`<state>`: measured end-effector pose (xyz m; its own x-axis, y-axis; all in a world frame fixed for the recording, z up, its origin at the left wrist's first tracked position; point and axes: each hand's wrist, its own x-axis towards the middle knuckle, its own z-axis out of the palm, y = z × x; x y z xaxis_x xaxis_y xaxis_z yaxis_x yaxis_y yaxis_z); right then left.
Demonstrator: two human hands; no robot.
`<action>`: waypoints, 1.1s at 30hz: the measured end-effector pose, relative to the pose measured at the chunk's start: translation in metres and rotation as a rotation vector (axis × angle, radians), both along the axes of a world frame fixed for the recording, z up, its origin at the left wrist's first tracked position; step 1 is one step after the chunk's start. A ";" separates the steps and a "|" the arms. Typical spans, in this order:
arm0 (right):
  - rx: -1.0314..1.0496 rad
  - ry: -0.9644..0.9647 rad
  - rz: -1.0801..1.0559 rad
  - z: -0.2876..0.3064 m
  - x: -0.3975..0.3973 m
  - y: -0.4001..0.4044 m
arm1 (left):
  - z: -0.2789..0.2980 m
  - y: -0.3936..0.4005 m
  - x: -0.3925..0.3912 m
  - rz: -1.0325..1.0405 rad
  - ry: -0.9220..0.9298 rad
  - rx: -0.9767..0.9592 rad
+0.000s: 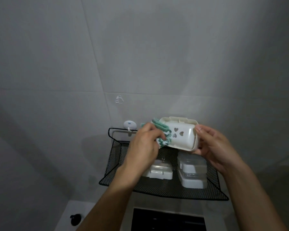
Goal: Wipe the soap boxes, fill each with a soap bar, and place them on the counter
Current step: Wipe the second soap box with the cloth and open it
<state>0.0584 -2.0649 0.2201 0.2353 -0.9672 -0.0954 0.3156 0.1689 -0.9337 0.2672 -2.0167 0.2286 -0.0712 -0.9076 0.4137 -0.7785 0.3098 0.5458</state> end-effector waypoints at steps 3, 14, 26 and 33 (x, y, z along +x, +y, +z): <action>0.003 0.066 -0.040 -0.005 -0.007 0.001 | -0.010 0.000 0.014 0.071 0.005 0.087; -0.125 0.269 -0.073 -0.006 -0.010 0.004 | -0.067 0.002 0.012 0.031 -0.189 0.385; -0.340 0.623 -0.101 0.009 0.029 0.004 | -0.014 -0.006 -0.017 -0.150 -0.092 -0.063; -0.238 0.433 -0.043 0.004 0.020 0.006 | -0.017 -0.008 0.011 -0.193 0.352 0.085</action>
<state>0.0789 -2.0594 0.2241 0.1828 -0.9819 0.0495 -0.1075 -0.0701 -0.9917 0.2783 -2.0246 0.2117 -0.1114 -0.9232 0.3677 -0.4715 0.3748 0.7983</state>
